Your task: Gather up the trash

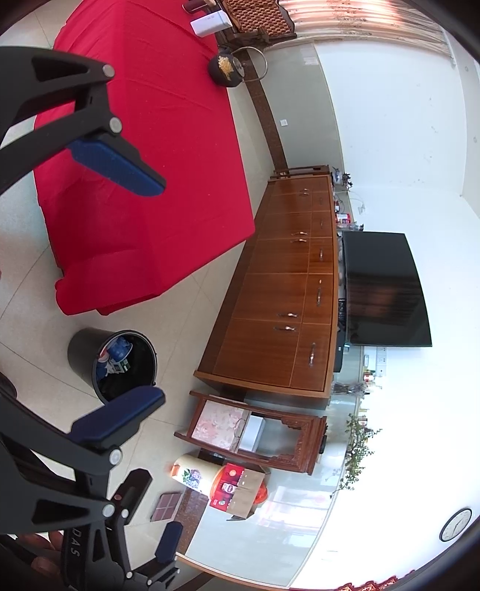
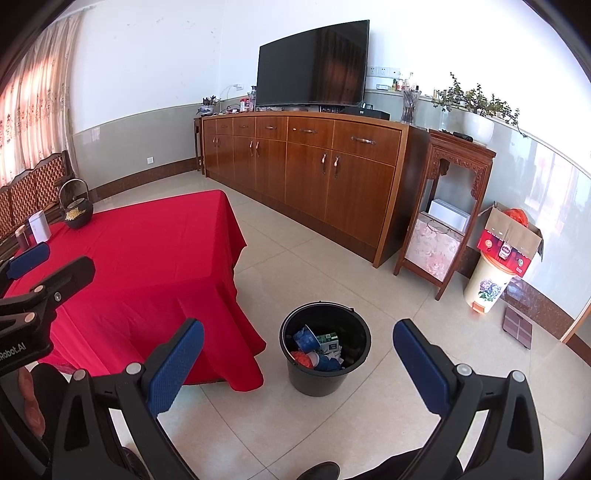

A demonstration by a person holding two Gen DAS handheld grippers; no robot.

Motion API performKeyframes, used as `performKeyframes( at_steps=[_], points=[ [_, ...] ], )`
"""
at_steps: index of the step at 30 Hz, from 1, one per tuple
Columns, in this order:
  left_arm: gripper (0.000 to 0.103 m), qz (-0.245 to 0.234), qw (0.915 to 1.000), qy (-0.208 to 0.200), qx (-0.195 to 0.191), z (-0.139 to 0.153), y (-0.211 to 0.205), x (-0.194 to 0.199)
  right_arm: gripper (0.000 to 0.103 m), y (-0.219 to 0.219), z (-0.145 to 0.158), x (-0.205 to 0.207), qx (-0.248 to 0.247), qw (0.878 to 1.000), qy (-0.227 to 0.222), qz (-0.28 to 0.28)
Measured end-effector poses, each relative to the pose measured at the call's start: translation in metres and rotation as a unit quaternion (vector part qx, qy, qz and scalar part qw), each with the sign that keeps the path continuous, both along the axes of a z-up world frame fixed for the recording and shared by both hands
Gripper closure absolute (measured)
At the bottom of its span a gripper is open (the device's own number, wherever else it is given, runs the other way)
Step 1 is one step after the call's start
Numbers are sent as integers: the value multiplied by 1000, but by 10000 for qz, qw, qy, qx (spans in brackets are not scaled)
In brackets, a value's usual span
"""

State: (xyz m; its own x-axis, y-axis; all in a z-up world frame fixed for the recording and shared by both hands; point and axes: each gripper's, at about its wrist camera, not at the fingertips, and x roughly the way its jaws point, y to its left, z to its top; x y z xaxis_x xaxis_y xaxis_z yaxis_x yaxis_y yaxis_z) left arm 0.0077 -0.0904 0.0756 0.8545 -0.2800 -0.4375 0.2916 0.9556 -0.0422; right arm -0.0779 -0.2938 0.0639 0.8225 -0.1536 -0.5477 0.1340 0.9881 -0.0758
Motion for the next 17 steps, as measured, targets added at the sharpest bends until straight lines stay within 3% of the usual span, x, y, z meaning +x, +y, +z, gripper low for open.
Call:
performKeyframes(
  at_steps=[17],
  points=[
    [0, -207, 9998, 85, 10, -5, -4, 4, 0, 2, 1, -1, -84, 10000, -7, -41]
  ],
)
